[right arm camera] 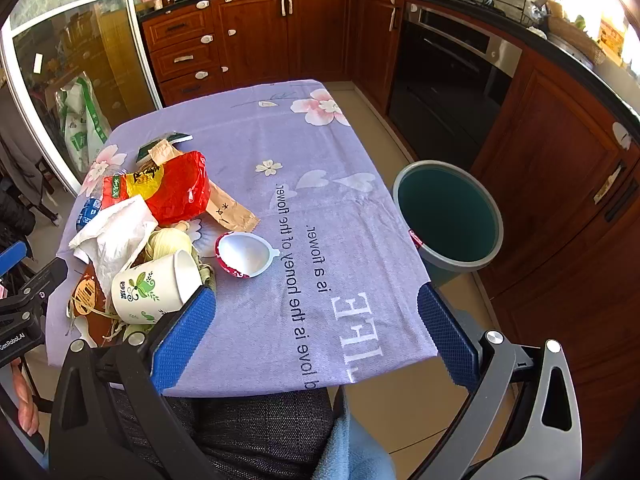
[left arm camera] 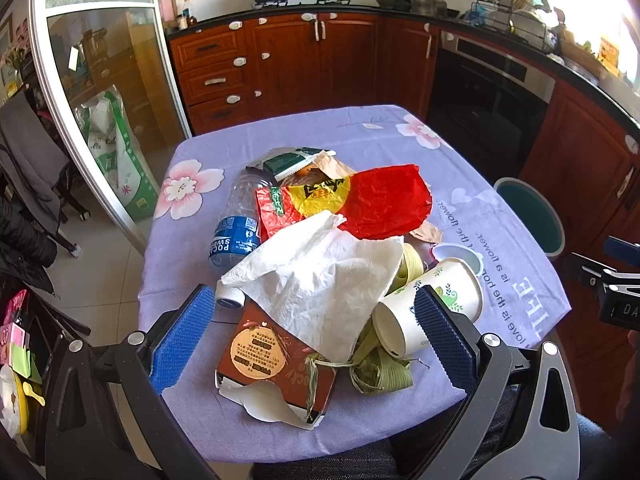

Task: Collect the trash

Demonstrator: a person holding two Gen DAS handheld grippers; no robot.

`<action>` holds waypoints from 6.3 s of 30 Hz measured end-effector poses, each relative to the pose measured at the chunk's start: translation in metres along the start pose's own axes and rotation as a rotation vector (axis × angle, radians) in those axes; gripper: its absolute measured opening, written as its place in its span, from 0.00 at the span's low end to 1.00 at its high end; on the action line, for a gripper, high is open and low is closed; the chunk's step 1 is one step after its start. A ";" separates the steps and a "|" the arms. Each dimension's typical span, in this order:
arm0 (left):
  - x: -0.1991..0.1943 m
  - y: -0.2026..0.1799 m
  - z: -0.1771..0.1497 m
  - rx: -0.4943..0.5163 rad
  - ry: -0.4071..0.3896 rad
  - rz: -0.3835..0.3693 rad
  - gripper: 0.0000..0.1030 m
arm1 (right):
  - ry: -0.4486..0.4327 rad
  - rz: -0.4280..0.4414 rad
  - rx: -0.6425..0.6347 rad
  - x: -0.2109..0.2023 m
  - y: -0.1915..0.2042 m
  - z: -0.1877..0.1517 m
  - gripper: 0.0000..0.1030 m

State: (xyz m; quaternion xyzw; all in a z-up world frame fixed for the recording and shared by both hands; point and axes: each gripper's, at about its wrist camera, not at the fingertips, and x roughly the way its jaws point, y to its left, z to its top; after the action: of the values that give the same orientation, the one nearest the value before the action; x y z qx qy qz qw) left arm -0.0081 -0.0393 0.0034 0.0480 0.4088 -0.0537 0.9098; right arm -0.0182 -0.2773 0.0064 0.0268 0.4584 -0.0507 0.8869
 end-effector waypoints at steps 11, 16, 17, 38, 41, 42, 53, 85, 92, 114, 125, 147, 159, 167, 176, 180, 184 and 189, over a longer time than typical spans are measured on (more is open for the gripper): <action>0.002 0.001 -0.003 -0.003 0.006 -0.003 0.97 | 0.004 -0.002 -0.002 0.001 0.001 -0.002 0.94; 0.002 0.001 -0.002 -0.003 0.008 -0.003 0.97 | 0.006 -0.003 -0.003 0.002 0.001 -0.002 0.94; 0.002 0.001 -0.003 -0.003 0.008 -0.004 0.97 | 0.007 -0.002 -0.004 0.002 0.001 -0.002 0.94; 0.021 0.017 -0.019 0.020 0.077 -0.025 0.97 | 0.062 0.026 -0.020 0.022 0.000 -0.005 0.94; 0.020 0.012 -0.026 0.063 0.088 -0.084 0.97 | 0.067 0.039 -0.023 0.027 -0.001 -0.004 0.94; 0.020 0.008 -0.028 0.077 0.091 -0.111 0.97 | 0.070 0.042 -0.024 0.028 -0.001 -0.004 0.94; 0.033 0.001 -0.029 0.157 0.136 -0.191 0.89 | 0.163 0.377 -0.108 0.053 0.043 -0.008 0.67; 0.083 0.033 0.026 0.321 0.154 -0.059 0.83 | 0.134 0.484 -0.119 0.042 0.053 0.023 0.04; 0.111 0.021 0.023 0.376 0.247 -0.103 0.28 | 0.147 0.480 -0.083 0.049 0.045 0.023 0.04; 0.121 0.020 0.044 0.389 0.231 -0.063 0.75 | 0.147 0.491 -0.027 0.052 0.029 0.021 0.04; 0.138 0.007 0.037 0.461 0.294 -0.094 0.04 | 0.171 0.503 -0.001 0.066 0.030 0.027 0.04; 0.001 -0.081 0.120 0.448 -0.036 -0.231 0.03 | -0.021 0.445 0.121 0.030 -0.053 0.067 0.04; 0.026 -0.262 0.159 0.572 -0.012 -0.493 0.03 | -0.113 0.224 0.316 0.040 -0.193 0.084 0.04; 0.097 -0.351 0.161 0.579 0.104 -0.561 0.03 | -0.004 0.163 0.420 0.102 -0.253 0.074 0.04; 0.197 -0.404 0.150 0.570 0.260 -0.530 0.03 | 0.128 0.120 0.461 0.174 -0.276 0.077 0.04; 0.220 -0.418 0.146 0.583 0.297 -0.521 0.04 | 0.170 0.107 0.461 0.198 -0.279 0.082 0.07; 0.225 -0.423 0.143 0.582 0.319 -0.500 0.21 | 0.186 0.110 0.464 0.209 -0.282 0.085 0.32; 0.215 -0.410 0.152 0.540 0.261 -0.454 0.66 | 0.185 0.057 0.484 0.204 -0.288 0.085 0.71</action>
State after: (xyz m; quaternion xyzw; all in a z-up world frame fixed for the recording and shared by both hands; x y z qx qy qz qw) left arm 0.1894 -0.4770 -0.0747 0.2008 0.4925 -0.3535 0.7695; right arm 0.1349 -0.5851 -0.1111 0.2557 0.5110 -0.1311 0.8101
